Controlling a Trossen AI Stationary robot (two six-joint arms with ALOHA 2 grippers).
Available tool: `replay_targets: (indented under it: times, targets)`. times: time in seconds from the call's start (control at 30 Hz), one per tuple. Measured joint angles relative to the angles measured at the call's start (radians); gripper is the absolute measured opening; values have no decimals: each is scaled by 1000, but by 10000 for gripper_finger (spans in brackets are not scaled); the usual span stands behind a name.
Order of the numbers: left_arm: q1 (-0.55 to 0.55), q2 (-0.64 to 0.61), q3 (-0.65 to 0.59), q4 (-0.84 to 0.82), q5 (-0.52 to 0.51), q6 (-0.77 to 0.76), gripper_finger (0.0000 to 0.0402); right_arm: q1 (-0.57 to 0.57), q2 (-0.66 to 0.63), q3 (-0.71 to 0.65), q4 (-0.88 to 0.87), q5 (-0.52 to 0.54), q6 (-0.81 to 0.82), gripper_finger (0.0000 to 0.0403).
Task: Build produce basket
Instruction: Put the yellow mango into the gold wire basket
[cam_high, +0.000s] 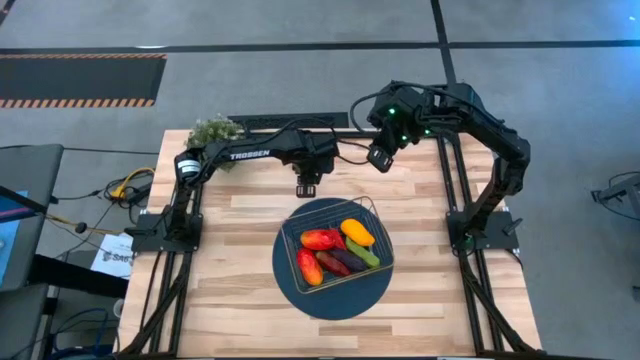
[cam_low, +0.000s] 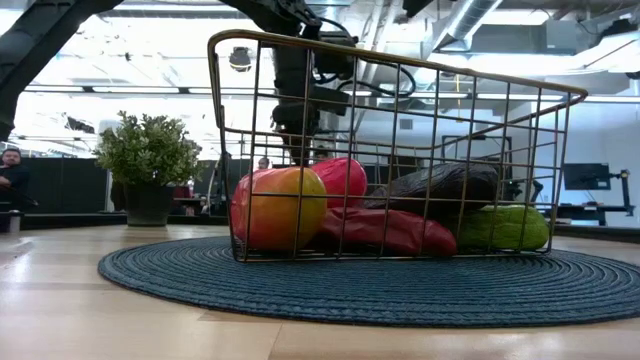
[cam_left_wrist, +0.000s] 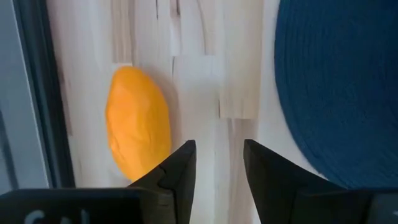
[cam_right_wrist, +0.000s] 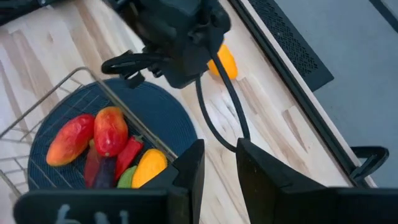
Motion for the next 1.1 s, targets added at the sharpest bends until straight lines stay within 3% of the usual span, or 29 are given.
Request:
replay_targets:
  times: [0.27,0.57,0.77,1.1]
  targets:
    - [-12,0,0,-39,-83,6,148,33,0,0,-5,0,-56,114]
    - [8,0,0,129,-95,7,237,65,0,0,-5,1,-59,114]
    - [77,0,0,117,-19,-11,270,65,0,0,-5,0,-51,114]
    - [204,1,0,87,119,-50,272,63,0,0,-3,1,-43,114]
